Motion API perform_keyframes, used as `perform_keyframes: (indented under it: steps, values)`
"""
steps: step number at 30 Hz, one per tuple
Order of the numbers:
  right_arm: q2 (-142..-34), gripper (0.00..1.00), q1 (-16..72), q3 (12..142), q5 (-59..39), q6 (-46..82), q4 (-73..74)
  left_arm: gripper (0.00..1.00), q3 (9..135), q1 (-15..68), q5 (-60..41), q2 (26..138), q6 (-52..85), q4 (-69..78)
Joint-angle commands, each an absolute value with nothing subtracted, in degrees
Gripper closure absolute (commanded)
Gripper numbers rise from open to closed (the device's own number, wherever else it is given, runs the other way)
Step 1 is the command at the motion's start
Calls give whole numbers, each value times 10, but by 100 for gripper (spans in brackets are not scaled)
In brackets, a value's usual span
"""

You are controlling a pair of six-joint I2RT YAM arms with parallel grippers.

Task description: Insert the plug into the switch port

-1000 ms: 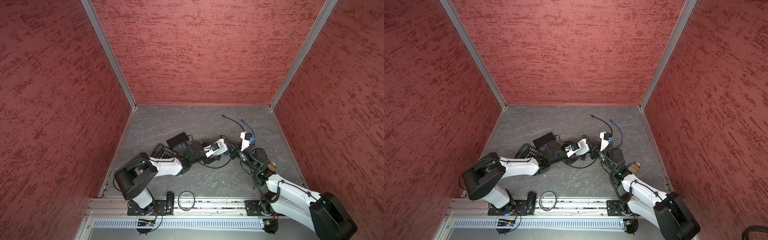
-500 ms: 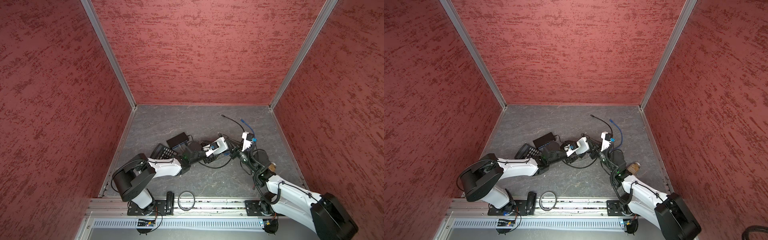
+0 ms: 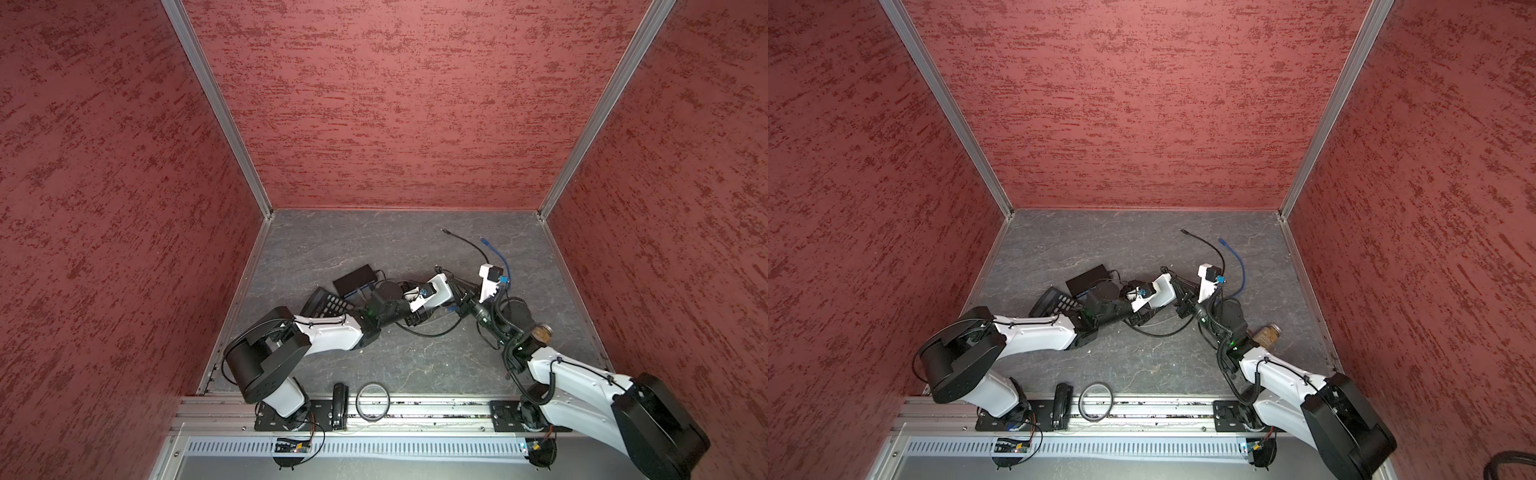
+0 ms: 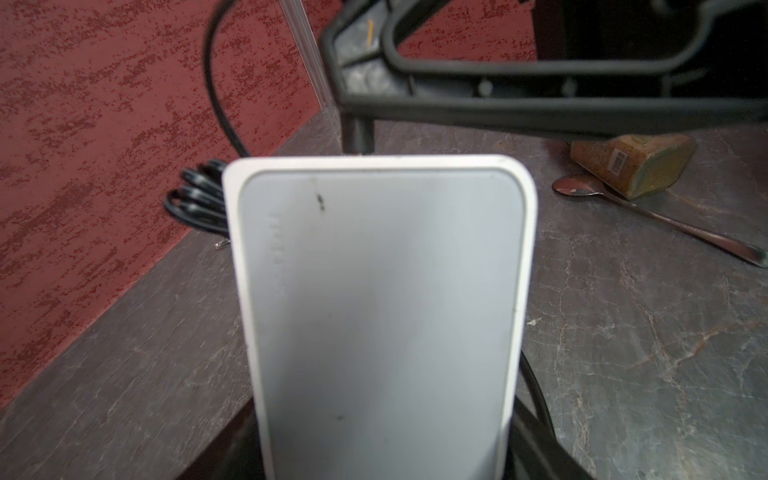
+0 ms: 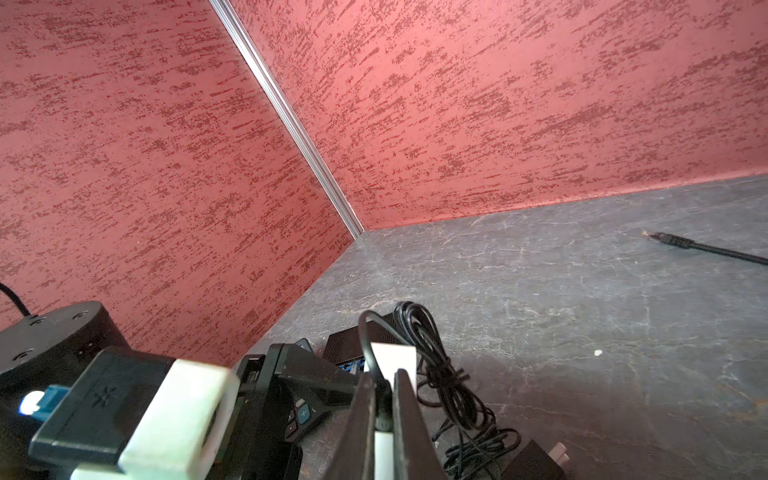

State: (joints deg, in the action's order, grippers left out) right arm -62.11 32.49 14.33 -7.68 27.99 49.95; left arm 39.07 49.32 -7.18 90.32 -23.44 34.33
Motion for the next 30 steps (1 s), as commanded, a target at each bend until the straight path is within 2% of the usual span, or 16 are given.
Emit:
perform_keyframes:
  steps: [1, 12, 20, 25, 30]
  values:
    - [-658, 94, 356, 123, -147, 277, 341, 91, 474, 496, -98, 863, -237, 548]
    - [-701, 93, 367, 129, -151, 285, 365, 91, 483, 490, -97, 859, -247, 532]
    - [-659, 89, 367, 162, -43, 310, 293, 91, 451, 487, -65, 867, -206, 383]
    - [-637, 82, 365, 201, 23, 319, 220, 92, 463, 484, -39, 891, -153, 242]
    - [-616, 72, 360, 232, 44, 320, 160, 93, 505, 480, -20, 914, -117, 111]
